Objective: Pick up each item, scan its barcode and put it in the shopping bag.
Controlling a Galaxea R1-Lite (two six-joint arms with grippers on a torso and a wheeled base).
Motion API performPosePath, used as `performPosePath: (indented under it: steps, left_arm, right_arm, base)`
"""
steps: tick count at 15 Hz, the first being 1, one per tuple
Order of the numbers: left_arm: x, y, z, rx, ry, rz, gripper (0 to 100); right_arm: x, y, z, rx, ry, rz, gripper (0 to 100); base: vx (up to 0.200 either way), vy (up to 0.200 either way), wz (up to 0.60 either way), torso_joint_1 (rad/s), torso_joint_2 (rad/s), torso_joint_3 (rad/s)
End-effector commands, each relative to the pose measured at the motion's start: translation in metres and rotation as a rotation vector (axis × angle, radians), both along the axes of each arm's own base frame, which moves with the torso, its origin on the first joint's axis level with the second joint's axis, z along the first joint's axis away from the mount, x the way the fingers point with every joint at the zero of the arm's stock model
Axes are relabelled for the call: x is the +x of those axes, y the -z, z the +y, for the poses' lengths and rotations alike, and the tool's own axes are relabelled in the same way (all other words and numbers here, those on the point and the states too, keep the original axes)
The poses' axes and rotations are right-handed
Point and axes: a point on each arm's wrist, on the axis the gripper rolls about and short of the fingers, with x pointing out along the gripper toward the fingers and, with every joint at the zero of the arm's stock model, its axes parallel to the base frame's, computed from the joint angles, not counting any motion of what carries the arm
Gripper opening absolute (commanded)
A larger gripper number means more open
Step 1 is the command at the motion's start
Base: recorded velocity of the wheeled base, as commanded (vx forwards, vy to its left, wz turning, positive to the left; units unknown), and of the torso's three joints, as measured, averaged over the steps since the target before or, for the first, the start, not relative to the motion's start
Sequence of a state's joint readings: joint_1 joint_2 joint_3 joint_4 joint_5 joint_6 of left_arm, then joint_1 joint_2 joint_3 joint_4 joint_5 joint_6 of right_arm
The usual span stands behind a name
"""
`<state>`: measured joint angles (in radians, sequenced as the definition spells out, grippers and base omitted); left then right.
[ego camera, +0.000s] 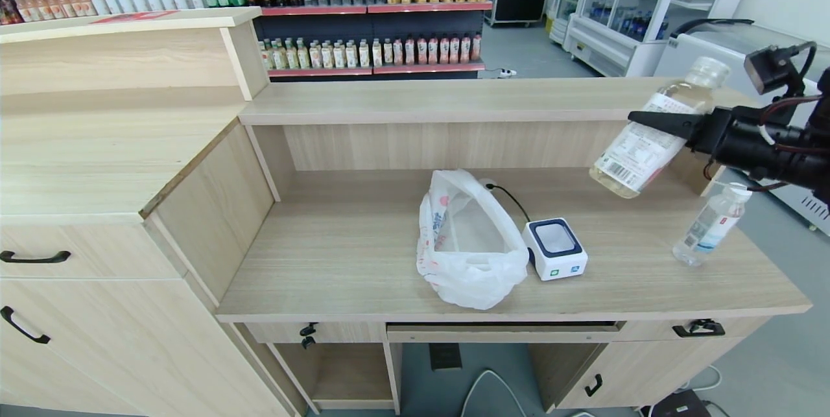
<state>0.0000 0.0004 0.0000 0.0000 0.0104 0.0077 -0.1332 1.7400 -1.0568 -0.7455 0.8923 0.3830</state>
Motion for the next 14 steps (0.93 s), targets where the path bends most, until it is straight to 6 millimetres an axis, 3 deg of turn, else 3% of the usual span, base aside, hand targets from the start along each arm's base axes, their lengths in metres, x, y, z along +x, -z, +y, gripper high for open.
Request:
performPosePath:
  steps: [1,8,14]
  left_arm:
    - [0.000,0.000,0.000,0.000,0.000,0.000,0]
    - [0.000,0.000,0.000,0.000,-0.002,0.000,0]
    - [0.000,0.000,0.000,0.000,0.000,0.000,0]
  right_arm:
    - [-0.037,-0.031,0.019,0.022,-0.117,-0.050,0]
    - [-0.103,-0.042,0.071,0.085,-0.505,0.040,0]
    - [-0.121,-0.049,0.080,0.101,-0.620,0.081,0]
  base:
    - [0.000,0.000,0.00,0.000,0.00,0.000]
    - [0.000,0.000,0.00,0.000,0.00,0.000]
    - [0.000,0.000,0.00,0.000,0.00,0.000]
